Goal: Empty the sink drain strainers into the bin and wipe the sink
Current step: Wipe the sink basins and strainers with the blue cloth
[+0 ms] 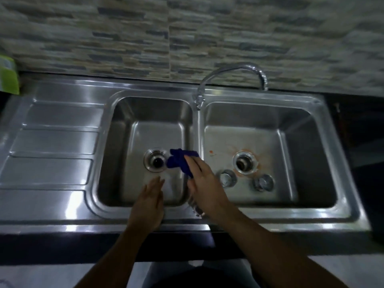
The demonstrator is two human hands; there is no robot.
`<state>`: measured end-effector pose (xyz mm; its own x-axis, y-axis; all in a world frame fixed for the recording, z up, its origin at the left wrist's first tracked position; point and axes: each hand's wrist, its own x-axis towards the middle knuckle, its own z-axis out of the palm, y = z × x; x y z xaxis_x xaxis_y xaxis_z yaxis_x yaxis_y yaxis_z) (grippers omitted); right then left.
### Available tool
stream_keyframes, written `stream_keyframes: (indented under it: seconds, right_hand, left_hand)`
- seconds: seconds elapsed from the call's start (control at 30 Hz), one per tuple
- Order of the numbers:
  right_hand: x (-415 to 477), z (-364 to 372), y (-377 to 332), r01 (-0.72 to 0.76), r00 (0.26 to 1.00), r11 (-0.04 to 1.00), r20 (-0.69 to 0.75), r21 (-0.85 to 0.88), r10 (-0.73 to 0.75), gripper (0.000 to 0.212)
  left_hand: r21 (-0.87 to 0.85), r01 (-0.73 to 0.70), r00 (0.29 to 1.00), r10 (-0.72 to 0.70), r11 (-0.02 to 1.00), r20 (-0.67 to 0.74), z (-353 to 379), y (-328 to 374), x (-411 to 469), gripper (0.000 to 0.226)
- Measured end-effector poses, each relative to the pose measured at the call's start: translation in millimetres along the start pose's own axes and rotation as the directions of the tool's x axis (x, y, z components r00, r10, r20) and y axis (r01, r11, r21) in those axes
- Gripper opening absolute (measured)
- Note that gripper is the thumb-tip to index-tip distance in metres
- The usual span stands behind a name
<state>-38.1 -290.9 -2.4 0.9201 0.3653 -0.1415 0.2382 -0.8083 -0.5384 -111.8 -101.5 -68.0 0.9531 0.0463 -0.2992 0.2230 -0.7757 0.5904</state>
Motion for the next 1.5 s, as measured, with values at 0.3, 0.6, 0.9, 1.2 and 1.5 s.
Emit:
stream_keyframes:
  seconds: [0.3, 0.6, 0.9, 1.2, 1.5]
  right_hand:
    - [-39.6, 24.1, 29.0, -0.099, 0.995, 0.988, 0.019, 0.118, 0.098, 0.063]
    - [142.7, -27.8, 66.3, -0.159, 0.985, 0.967, -0.033, 0.199, 0.169, 0.056]
    - [136.5, -22.3, 72.3, -0.106, 0.994, 0.991, 0.025, 0.084, 0.104, 0.064]
    - [189.0, -70.6, 133.5, 0.137, 0.990, 0.795, 0.100, -0.591, -0.096, 0.070]
    - [171.6, -113.7, 189.2, -0.152, 0.987, 0.796, -0.046, -0.585, 0.154, 0.073]
  left_hand:
    - [-0.064, 0.011, 0.999, -0.014, 0.998, -0.043, 26.1, 37.8, -1.8, 0.054]
    - [-0.052, -0.036, 0.992, 0.029, 0.998, -0.126, 15.7, 53.6, 65.9, 0.052]
    - [-0.181, -0.101, 0.993, 0.090, 0.978, -0.071, 25.0, 128.4, 152.0, 0.054]
    - [-0.132, -0.112, 0.982, 0.089, 0.985, -0.166, 41.7, 136.3, 163.5, 0.057]
    - [0.220, -0.280, 0.939, 0.315, 0.934, -0.141, 60.3, 143.1, 174.9, 0.061]
